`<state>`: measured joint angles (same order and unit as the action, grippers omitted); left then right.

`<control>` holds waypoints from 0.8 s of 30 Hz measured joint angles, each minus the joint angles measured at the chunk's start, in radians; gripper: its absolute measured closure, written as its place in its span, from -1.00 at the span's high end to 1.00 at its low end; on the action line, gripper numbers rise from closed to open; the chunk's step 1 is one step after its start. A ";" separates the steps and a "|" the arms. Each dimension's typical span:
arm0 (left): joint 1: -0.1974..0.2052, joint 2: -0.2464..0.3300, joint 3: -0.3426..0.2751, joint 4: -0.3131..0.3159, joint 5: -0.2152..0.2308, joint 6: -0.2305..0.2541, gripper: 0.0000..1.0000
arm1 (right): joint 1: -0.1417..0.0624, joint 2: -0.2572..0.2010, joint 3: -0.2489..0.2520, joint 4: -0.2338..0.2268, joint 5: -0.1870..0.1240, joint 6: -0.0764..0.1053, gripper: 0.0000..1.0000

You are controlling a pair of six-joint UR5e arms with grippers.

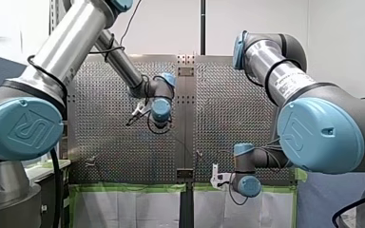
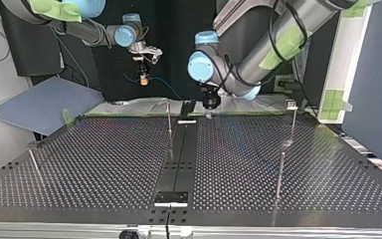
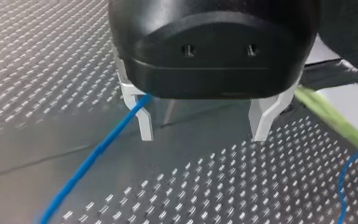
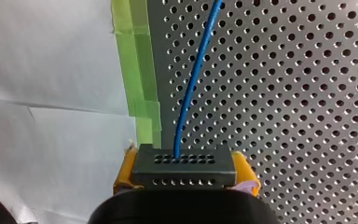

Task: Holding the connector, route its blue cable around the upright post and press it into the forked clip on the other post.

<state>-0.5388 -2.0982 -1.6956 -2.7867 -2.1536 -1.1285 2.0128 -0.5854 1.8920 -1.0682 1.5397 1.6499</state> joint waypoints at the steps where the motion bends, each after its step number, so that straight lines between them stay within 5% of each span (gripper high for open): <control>1: -0.003 -0.009 0.000 0.002 -0.001 0.000 0.98 | 0.001 0.000 0.000 -0.002 -0.002 -0.001 -1.00; 11: -0.017 -0.087 -0.045 0.067 -0.005 -0.014 0.98 | 0.010 0.000 0.000 -0.026 -0.053 -0.037 -1.00; 24: -0.028 -0.091 -0.057 0.080 -0.001 -0.026 0.98 | 0.013 0.000 0.000 -0.044 -0.119 -0.050 -1.00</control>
<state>-0.5664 -2.1894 -1.7530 -2.7066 -2.1542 -1.1542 2.0257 -0.5852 1.8916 -1.1122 1.4211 1.6001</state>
